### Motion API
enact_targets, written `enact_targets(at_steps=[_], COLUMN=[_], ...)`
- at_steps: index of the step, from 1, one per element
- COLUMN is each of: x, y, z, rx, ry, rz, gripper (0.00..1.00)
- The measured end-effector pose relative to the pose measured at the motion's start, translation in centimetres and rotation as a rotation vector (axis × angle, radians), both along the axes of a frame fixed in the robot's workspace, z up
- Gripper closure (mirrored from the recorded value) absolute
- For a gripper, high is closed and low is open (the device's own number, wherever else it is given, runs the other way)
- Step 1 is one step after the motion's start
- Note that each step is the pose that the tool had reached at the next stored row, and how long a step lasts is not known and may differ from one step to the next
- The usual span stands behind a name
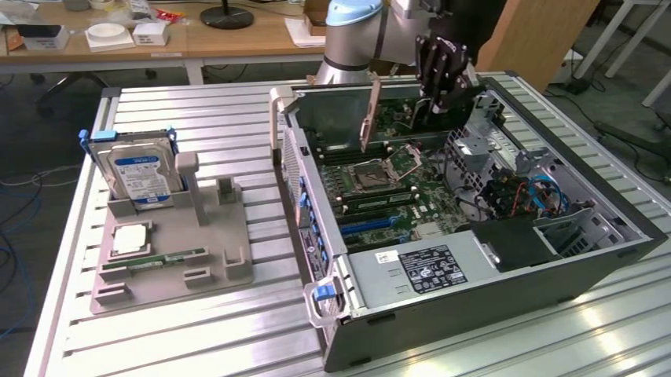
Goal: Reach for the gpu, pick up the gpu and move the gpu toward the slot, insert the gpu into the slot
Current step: 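Insert the gpu into the slot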
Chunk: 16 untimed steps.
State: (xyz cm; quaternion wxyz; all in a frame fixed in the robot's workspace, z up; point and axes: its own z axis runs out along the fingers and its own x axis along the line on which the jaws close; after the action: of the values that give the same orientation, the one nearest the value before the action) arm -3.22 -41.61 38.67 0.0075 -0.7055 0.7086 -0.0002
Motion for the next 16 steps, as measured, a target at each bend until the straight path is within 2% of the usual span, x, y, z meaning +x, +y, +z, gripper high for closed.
enact_targets(at_steps=[3,10,16], x=[-0.06,-0.06,-0.06], y=[0.00,0.00,-0.01], z=[-0.09,-0.20,-0.70], rx=[-0.0001,0.0007,0.0008], ry=[0.0001,0.0000,0.0000], rz=[0.024,0.024,0.024], gripper=[0.73,0.73,0.73])
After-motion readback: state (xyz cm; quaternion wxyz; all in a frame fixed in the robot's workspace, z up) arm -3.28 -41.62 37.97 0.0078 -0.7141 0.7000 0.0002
